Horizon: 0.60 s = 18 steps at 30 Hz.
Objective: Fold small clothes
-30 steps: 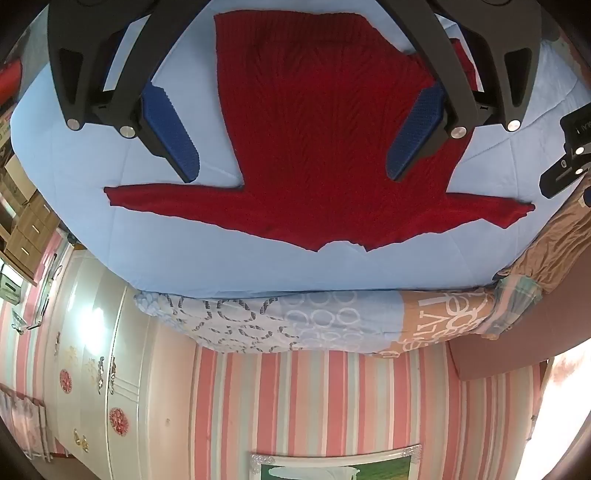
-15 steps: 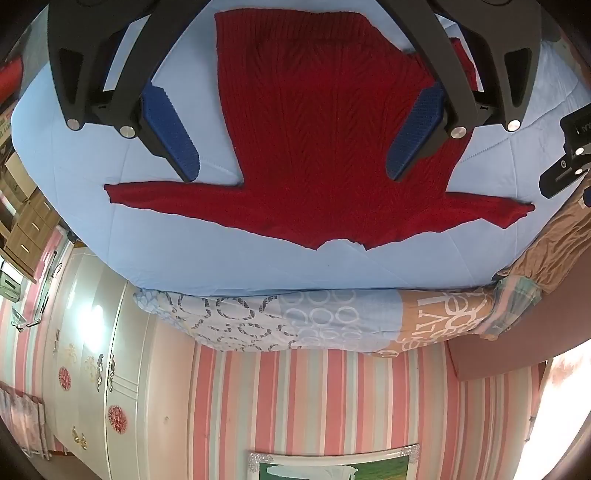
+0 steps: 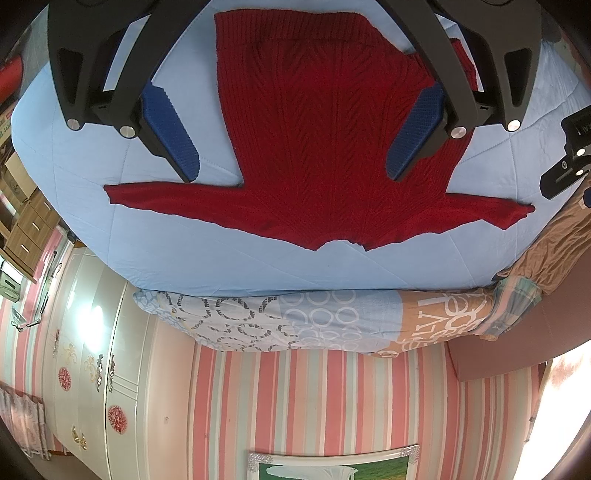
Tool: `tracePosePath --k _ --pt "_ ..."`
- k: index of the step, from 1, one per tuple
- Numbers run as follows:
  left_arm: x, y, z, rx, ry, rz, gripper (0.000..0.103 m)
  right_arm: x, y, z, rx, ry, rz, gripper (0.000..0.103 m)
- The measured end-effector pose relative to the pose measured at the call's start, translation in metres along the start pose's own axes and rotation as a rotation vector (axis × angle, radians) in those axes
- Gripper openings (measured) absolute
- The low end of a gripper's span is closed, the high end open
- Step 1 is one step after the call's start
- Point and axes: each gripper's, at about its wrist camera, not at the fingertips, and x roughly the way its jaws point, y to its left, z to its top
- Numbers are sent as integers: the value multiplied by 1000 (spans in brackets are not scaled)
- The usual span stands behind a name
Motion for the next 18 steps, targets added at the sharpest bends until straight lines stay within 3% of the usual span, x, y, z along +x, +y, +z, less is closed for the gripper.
tracePosePath --k 18 --pt "-1 -2 2 0 -2 -3 101 2 1 0 0 -1 -2 100"
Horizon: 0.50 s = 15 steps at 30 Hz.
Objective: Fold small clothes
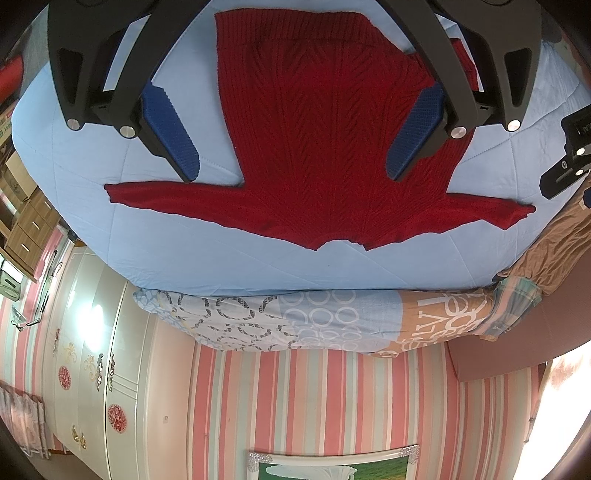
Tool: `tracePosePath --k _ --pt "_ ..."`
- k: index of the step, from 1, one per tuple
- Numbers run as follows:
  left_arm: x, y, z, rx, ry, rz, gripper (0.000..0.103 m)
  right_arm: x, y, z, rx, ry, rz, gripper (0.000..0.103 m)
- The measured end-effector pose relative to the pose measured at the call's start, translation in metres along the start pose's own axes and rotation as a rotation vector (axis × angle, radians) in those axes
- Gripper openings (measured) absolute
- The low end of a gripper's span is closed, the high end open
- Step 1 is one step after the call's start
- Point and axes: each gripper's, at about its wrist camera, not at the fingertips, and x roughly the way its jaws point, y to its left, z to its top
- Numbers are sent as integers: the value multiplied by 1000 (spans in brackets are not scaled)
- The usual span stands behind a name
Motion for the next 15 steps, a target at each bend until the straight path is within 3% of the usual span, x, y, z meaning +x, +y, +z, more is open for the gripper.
tracePosePath --k 15 --pt "-2 -1 1 0 -4 3 101 -1 2 -1 0 -2 1 100"
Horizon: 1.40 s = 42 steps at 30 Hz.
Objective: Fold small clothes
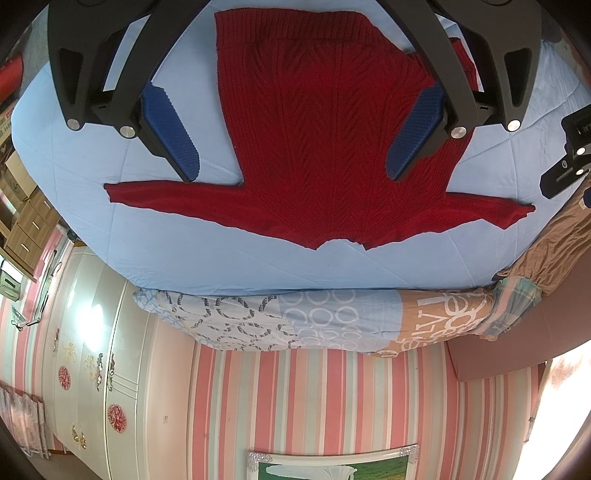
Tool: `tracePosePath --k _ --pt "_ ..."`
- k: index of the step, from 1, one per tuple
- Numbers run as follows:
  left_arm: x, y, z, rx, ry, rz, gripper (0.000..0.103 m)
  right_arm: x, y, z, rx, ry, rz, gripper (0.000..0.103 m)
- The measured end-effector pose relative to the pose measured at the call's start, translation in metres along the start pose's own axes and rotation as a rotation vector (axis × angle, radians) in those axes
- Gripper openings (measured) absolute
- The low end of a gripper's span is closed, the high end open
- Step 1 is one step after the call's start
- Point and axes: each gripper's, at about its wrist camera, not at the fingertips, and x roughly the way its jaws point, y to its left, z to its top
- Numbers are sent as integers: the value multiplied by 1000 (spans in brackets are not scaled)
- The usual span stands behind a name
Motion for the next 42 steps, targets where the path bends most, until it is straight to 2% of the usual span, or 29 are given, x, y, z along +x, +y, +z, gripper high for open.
tracePosePath --k 16,28,34,37,42 --pt "0 1 0 0 2 -3 101 -1 3 7 -15 1 0 100" --pt "18 2 -2 2 17 -3 101 13 6 4 -22 17 0 100" --pt "46 17 0 -15 47 4 101 35 16 10 -36 34 26 100" --pt "71 33 5 -24 81 12 101 60 30 19 -57 46 54 100" --pt "118 65 11 -22 100 106 101 104 61 31 -86 60 76 100"
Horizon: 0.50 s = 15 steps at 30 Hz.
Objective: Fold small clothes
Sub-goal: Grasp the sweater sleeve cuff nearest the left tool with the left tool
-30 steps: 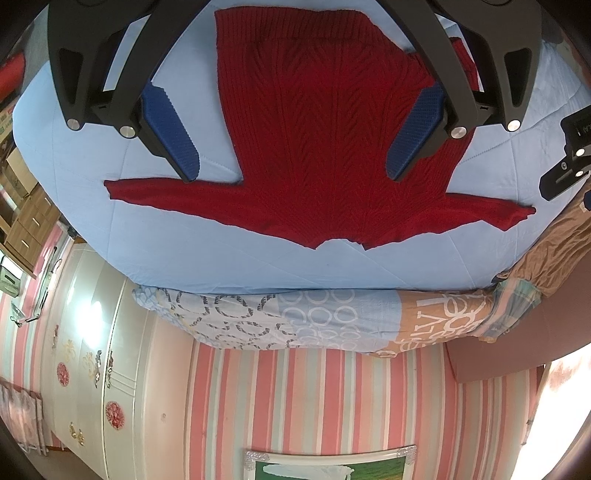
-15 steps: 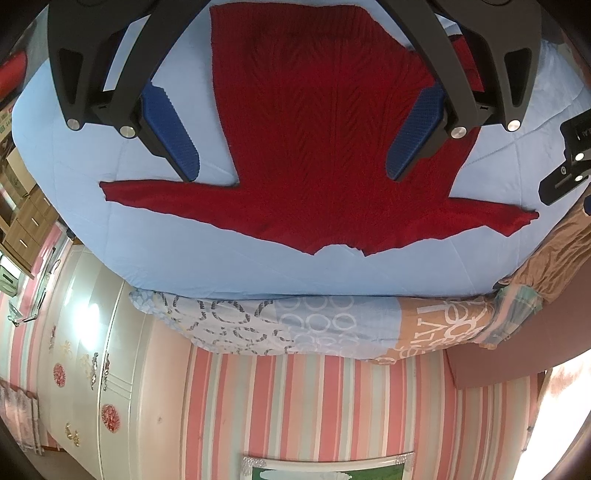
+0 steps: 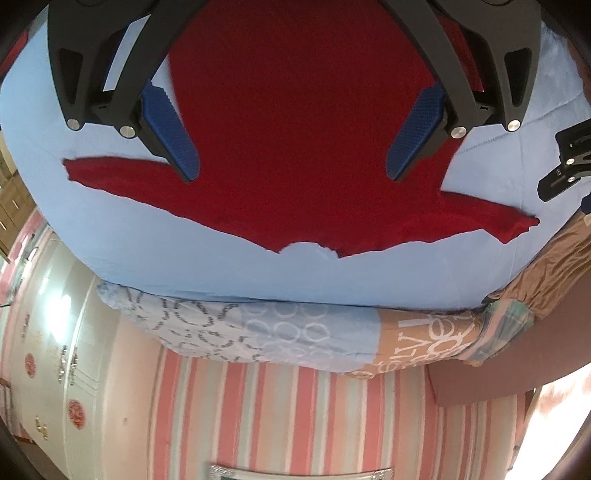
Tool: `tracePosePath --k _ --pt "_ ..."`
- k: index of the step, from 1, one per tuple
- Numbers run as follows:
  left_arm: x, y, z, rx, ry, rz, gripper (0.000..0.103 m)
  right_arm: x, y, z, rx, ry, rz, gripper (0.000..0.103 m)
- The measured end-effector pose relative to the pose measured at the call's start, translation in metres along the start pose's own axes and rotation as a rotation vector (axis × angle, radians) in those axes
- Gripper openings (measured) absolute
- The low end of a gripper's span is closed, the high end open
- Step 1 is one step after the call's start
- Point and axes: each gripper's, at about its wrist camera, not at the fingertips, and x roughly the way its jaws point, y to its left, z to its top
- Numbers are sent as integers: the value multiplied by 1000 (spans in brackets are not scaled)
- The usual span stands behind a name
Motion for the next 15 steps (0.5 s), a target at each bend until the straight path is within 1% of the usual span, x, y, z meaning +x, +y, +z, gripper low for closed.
tracePosePath --k 4,6,8,9,11,13,15 --pt "39 29 14 -19 7 8 101 30 25 14 -21 -7 23 100" --pt "51 39 19 -16 -1 15 101 45 38 21 -38 -13 36 100" --pt "73 51 25 -4 41 17 101 62 51 29 -52 -15 53 100" --pt "86 60 27 -12 72 15 101 69 54 31 -55 -14 67 100" --pt "108 76 29 -41 105 15 101 86 62 35 -66 -17 90 100" --pt "134 94 32 -55 129 65 101 106 70 38 -95 -11 99 100" --pt "152 105 32 -64 143 96 101 129 75 42 -121 8 94 100"
